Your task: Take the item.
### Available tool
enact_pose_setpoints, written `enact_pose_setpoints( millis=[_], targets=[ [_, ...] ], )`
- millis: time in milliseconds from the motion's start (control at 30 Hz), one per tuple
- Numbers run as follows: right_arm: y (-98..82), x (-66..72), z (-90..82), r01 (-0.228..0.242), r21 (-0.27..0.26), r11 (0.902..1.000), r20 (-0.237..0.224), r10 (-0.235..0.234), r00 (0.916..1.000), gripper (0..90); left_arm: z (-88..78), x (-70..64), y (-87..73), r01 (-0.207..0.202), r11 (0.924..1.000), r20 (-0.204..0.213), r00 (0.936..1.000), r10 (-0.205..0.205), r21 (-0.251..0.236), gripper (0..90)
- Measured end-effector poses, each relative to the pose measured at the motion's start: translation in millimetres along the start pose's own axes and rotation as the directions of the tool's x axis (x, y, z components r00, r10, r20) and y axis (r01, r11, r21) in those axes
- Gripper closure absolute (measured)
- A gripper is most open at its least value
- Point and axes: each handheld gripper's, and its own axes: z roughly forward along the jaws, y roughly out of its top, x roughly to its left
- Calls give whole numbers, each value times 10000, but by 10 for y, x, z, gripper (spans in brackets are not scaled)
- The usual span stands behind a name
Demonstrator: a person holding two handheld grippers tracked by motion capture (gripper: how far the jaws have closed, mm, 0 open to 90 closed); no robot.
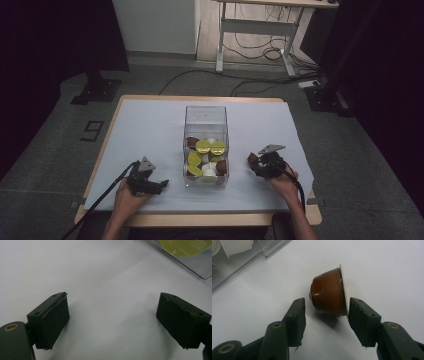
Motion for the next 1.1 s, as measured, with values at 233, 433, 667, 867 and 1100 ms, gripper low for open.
enact_pose_setpoints(
  millis=[233, 433, 667, 867, 1100],
  targets=[
    [10, 4, -36, -13, -65, 10000, 132, 14, 9999, 418, 0, 0, 0, 3, 10000, 1, 10000, -3, 1, 105],
    [33, 11, -106, -42, -257, 9997, 108, 45, 9999, 383, 0, 1, 0, 4, 10000, 4, 10000, -4, 0, 105],
    [51, 41, -184, -87, -522, 9986, 29, 88, 10000, 346, 0, 1, 1, 3, 10000, 3, 10000, -3, 2, 105],
    [73, 85, -262, -29, -888, 9960, -144, 16, 9999, 330, 0, 0, 1, 11, 10000, 2, 10000, -11, -7, 105],
    [81, 136, -320, 67, -1133, 9935, -333, -106, 9994, 319, -4, -6, 2, -17, 10000, -28, 10000, 17, -17, 110]
  ],
)
